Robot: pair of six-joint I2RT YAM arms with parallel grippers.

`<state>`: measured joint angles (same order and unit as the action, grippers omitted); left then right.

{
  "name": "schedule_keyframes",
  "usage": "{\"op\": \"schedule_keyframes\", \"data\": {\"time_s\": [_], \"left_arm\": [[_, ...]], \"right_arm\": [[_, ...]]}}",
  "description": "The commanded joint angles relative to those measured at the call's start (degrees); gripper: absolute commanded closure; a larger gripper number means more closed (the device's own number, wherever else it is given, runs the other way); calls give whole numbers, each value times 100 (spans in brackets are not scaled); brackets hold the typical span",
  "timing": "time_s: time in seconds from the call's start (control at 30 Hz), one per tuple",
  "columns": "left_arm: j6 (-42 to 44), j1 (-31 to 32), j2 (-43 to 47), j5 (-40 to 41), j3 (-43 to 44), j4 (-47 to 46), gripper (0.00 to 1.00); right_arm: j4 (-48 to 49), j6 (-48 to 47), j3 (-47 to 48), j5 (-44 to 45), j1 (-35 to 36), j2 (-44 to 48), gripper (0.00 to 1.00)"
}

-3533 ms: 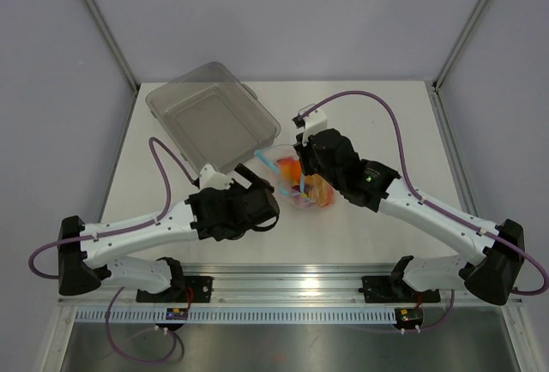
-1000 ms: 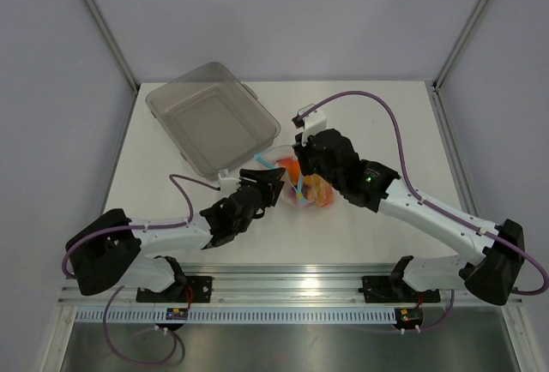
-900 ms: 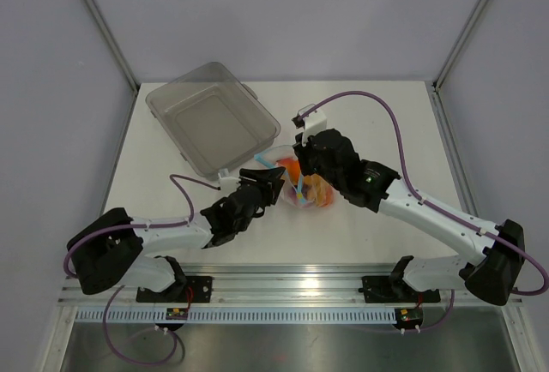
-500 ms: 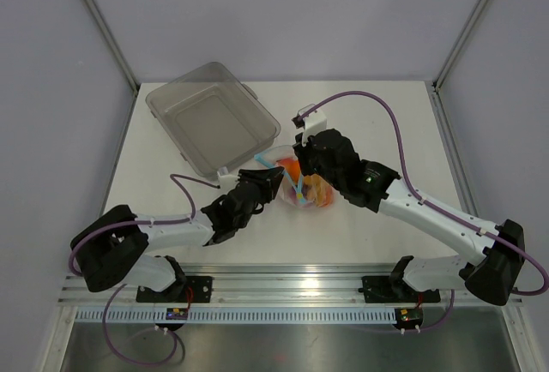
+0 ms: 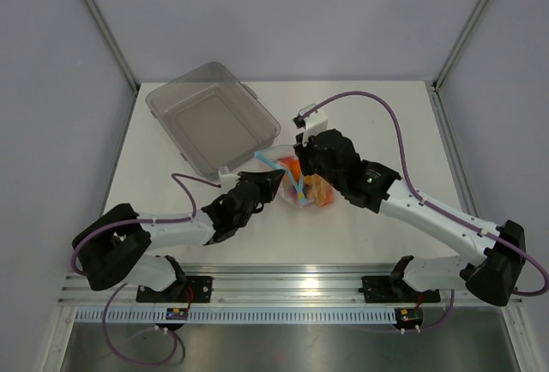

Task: Open the zip-top bag and remove the fake food
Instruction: Open the zipper of the food storage bag at the center of the board.

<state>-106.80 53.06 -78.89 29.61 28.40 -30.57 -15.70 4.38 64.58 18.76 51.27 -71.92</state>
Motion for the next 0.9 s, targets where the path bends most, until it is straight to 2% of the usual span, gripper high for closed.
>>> {"op": "schedule_keyframes", "data": {"time_s": [0.0,0.13,0.37,0.43,0.47,0.53,0.57,0.67,0.87], "left_arm": [[45,-32,5,-69,130,-336,93],[63,-32,172,-16,86,-161,98],[-42,-24,655,-16,122,744,100],[-51,-24,926,-16,244,1323,100],[-34,3,1033,71,323,1978,100],[-25,73,1287,229,673,2702,100],[-33,125,1332,291,797,3427,100],[-34,205,1508,370,1105,4240,100],[54,223,1824,274,1194,4989,100]], "right_arm": [[296,28,11,-4,-29,196,100],[305,28,-7,-4,-29,214,100],[357,-43,-42,57,-29,240,100],[401,-104,-68,92,-29,214,100],[401,-130,-68,110,-38,205,100],[419,-166,-68,127,-29,152,100],[419,-183,-68,127,-38,135,100],[463,-227,-68,136,-29,64,100],[551,-333,-94,180,-29,-59,100]]}}
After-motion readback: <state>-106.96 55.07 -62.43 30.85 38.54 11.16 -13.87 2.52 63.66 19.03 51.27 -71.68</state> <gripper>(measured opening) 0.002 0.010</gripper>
